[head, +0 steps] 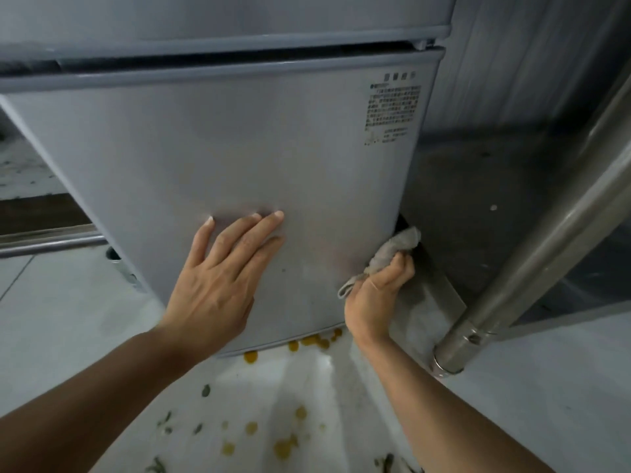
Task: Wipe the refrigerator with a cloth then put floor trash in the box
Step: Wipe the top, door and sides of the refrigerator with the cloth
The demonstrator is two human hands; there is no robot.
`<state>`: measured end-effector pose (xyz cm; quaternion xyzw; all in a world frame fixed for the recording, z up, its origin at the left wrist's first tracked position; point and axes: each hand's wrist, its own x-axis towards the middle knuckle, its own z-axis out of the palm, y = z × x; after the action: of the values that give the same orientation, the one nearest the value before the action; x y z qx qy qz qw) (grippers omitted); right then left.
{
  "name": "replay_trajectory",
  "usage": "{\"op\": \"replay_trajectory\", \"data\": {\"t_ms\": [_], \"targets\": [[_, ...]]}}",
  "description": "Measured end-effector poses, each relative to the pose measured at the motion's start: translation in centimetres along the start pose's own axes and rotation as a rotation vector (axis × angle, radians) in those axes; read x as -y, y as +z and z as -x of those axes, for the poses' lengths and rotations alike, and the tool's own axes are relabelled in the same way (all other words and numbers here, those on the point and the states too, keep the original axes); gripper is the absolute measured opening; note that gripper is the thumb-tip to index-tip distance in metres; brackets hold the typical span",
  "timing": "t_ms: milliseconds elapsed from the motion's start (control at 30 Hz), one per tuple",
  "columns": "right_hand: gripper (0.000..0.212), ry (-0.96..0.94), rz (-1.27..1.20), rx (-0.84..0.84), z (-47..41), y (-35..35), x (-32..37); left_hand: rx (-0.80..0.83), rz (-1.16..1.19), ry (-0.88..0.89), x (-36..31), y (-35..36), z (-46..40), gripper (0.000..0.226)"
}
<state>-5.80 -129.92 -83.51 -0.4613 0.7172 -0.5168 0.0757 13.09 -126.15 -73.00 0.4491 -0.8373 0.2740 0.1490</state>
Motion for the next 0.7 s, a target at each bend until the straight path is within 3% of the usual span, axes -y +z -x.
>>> {"op": "replay_trajectory", "data": {"t_ms": [67, 267, 367, 533, 700], "targets": [[0.062, 0.031, -0.046, -0.01, 0.0, -0.4, 0.6, 0.037, -0.024, 0.01, 0.5, 0.0, 1.0, 0.07], [0.061, -0.307, -0.271, -0.266, -2.7, -2.4, 7.4, 0.076, -0.026, -0.012, 1.9, -1.1, 1.8, 0.078], [0.056, -0.497, -0.277, -0.316, -3.7, -1.9, 8.0, 0.06, 0.001, -0.027, 1.9, -0.5, 1.9, 0.078], [0.032, -0.983, 0.028, -0.122, -1.7, 0.6, 0.6, 0.021, 0.029, -0.025, 1.3, 1.8, 2.9, 0.072], [0.043, -1.242, 0.301, 0.11, -0.5, 0.5, -4.7, 0.113, 0.03, -0.016, 1.1, 2.7, 4.7, 0.068]]}}
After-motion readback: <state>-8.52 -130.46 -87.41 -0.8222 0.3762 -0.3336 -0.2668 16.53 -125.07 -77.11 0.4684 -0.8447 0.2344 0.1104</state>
